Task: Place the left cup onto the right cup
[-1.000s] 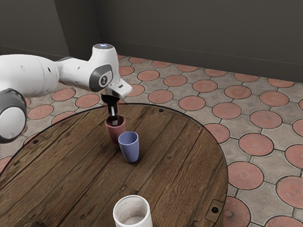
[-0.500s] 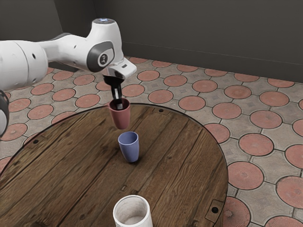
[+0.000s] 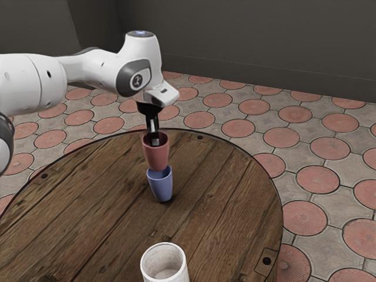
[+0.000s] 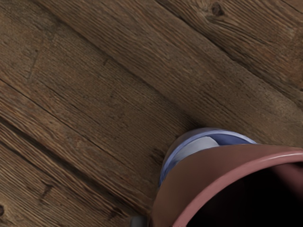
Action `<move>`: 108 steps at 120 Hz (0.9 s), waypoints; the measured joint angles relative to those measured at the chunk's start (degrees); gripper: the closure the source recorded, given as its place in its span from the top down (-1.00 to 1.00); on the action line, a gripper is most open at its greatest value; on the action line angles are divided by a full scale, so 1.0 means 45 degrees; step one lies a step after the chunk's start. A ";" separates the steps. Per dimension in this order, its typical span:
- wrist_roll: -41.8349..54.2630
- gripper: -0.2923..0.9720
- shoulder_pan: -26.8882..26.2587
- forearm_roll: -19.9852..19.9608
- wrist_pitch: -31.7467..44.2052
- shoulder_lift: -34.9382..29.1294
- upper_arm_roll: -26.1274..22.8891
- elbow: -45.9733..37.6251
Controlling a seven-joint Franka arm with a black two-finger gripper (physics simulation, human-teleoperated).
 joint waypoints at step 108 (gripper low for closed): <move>-0.0374 0.46 -0.0141 0.0338 -0.0446 -0.0720 -0.0010 -0.0551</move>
